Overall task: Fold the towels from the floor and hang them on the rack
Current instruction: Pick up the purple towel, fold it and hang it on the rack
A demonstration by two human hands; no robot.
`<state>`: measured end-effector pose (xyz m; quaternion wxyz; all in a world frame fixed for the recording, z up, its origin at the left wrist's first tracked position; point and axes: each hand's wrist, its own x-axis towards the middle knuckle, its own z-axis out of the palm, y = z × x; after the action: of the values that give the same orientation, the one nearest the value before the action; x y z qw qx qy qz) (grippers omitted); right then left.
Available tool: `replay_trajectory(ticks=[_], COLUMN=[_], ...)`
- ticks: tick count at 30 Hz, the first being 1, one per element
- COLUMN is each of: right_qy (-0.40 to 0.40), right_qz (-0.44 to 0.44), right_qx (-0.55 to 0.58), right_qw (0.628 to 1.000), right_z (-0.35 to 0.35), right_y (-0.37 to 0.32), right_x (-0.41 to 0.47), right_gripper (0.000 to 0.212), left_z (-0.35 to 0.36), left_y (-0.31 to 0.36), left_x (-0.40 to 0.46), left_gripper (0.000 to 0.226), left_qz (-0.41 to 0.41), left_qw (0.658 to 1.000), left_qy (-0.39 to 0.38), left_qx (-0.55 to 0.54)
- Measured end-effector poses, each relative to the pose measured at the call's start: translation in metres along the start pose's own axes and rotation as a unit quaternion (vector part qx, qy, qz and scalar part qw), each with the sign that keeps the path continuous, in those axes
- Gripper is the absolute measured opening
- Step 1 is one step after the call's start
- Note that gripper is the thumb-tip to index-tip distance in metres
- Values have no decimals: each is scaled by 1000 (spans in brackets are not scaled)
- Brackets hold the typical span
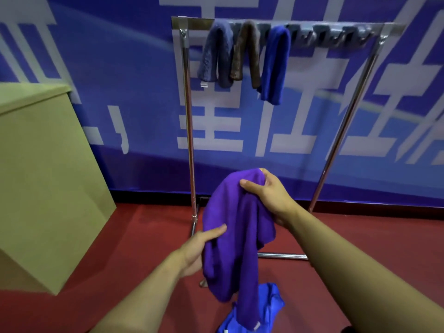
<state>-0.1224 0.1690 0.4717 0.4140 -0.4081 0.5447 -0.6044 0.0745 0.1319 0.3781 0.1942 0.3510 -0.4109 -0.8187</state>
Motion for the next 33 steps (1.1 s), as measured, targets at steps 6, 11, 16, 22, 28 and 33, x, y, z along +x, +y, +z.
replay_trajectory(ticks=[6, 11, 16, 22, 28, 33], right_qy=[80, 86, 5, -57, -64, -36], right_qz=[84, 125, 237, 314, 275, 197], right_qx=[64, 210, 280, 317, 367, 401], right_qw=[991, 966, 930, 893, 886, 894], right_z=[-30, -33, -26, -14, -24, -43], right_y=[59, 82, 83, 96, 83, 79], right_x=[-11, -15, -27, -40, -42, -36], right_gripper=[29, 43, 72, 98, 85, 68], left_z=[14, 36, 49, 49, 25, 5], left_y=[6, 16, 24, 32, 40, 42], left_x=[3, 8, 12, 17, 16, 12], left_gripper=[43, 38, 48, 48, 44, 38], left_qz=[-9, 6, 33, 73, 125, 137], left_qw=[998, 992, 982, 972, 962, 961], left_qy=[-56, -60, -53, -22, 22, 17], left_qx=[-14, -111, -180, -224, -242, -239])
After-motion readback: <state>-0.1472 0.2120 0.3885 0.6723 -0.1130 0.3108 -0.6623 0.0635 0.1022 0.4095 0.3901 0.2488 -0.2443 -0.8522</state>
